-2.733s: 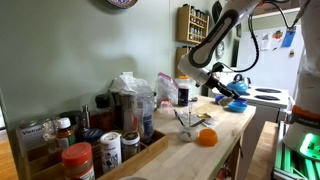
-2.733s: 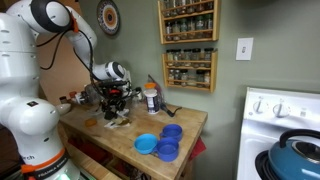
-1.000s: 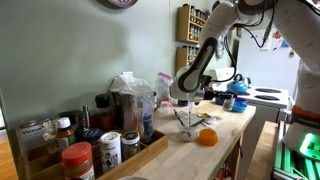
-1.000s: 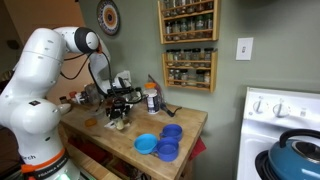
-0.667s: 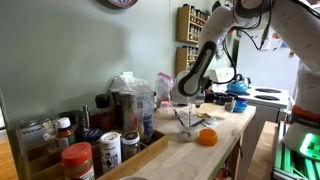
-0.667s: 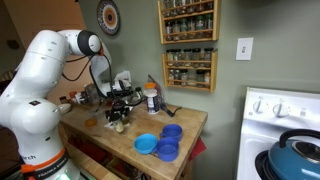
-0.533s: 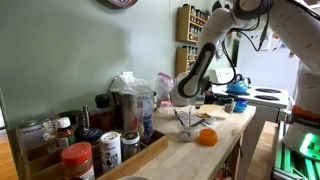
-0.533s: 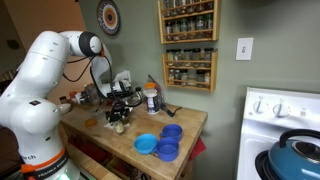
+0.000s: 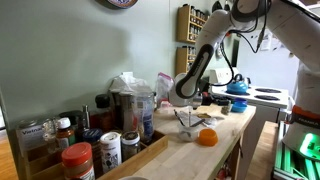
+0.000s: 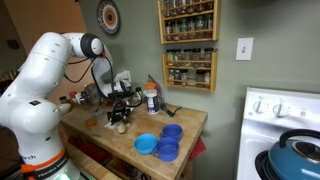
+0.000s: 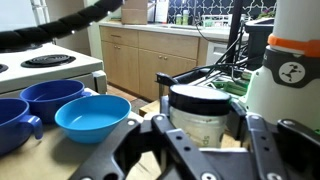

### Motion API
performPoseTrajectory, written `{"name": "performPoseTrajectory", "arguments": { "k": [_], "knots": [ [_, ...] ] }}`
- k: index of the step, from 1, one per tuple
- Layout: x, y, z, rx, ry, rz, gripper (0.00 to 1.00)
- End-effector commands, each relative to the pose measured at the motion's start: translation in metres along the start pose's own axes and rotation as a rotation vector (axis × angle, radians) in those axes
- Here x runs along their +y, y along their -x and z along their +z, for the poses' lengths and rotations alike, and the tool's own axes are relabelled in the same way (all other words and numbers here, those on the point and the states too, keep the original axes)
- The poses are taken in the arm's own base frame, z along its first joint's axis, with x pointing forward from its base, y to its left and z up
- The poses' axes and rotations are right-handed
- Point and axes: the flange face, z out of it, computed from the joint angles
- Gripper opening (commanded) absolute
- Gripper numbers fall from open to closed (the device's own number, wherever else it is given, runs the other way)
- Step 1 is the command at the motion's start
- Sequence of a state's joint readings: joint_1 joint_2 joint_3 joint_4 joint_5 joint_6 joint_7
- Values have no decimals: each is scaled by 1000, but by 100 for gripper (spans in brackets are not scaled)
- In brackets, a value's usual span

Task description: Put the jar on the table upright

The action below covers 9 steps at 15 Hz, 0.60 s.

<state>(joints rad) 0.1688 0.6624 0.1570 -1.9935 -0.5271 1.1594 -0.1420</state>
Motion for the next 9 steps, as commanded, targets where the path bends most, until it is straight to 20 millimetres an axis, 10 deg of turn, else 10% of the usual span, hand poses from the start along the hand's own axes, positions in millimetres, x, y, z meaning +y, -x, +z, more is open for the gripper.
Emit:
{"name": "performPoseTrajectory", "arguments": {
  "k": [1,6,7,9],
  "knots": [
    [0,-12,-3,4,7,-3,31],
    [-1,-23,-2,5,4,-22,31],
    [-1,-24,-2,9,4,-27,81],
    [-1,-23,-4,22,1,-21,88]
  ]
}}
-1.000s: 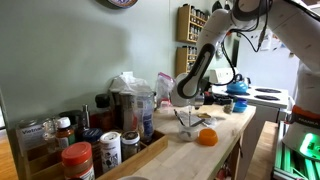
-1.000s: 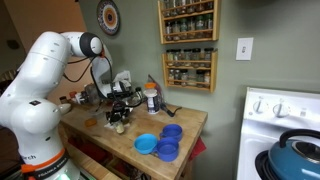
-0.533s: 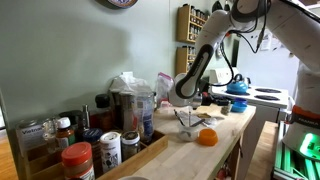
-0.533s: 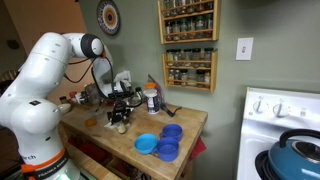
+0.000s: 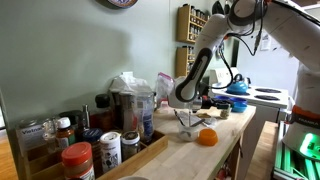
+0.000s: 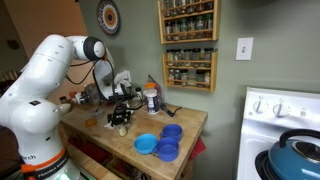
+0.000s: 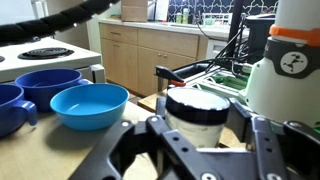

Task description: Put the jar on the table upright

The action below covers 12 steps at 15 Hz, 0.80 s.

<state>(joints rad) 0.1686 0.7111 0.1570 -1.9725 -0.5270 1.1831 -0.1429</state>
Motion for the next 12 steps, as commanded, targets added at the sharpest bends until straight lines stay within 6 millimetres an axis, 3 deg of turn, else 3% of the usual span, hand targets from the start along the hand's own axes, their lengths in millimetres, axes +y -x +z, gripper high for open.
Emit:
{"name": "performPoseTrajectory", "arguments": {
  "k": [1,2,4,7,12],
  "knots": [
    [0,-2,-4,22,4,-2,95],
    [0,0,-6,29,6,2,100],
    [-1,7,-10,52,7,17,100],
    [-1,34,-9,53,0,54,100],
    [1,98,-6,257,-51,132,100]
  ]
}}
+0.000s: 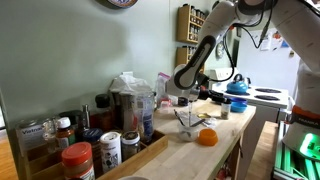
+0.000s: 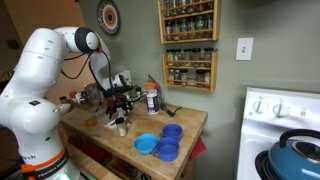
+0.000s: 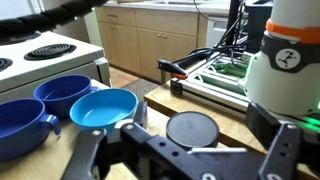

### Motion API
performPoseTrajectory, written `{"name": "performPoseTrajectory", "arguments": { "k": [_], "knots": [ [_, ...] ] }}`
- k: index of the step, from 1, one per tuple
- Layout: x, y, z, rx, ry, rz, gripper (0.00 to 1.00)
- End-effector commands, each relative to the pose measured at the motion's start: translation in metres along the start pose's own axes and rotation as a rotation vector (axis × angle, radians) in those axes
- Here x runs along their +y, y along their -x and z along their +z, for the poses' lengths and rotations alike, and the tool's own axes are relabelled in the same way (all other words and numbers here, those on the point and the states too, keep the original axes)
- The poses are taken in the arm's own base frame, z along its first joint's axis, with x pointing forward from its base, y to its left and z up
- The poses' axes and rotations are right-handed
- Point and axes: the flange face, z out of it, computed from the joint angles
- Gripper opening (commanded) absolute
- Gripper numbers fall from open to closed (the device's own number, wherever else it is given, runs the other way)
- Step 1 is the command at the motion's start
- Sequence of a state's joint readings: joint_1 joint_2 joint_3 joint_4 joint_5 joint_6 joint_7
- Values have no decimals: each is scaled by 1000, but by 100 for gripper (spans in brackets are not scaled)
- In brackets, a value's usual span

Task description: Put the jar on the table upright

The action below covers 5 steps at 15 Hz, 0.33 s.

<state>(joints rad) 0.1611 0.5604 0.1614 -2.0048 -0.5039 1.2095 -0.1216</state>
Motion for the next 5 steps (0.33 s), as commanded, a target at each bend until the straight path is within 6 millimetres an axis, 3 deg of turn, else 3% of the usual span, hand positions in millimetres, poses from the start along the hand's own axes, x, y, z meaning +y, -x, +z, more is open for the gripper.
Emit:
{"name": "performPoseTrajectory", "arguments": {
  "k": [1,4,5],
  "knots": [
    [-4,57,7,171,-49,69,100],
    [-11,94,14,311,-4,67,100],
    [3,69,-4,218,-31,65,100]
  ]
}}
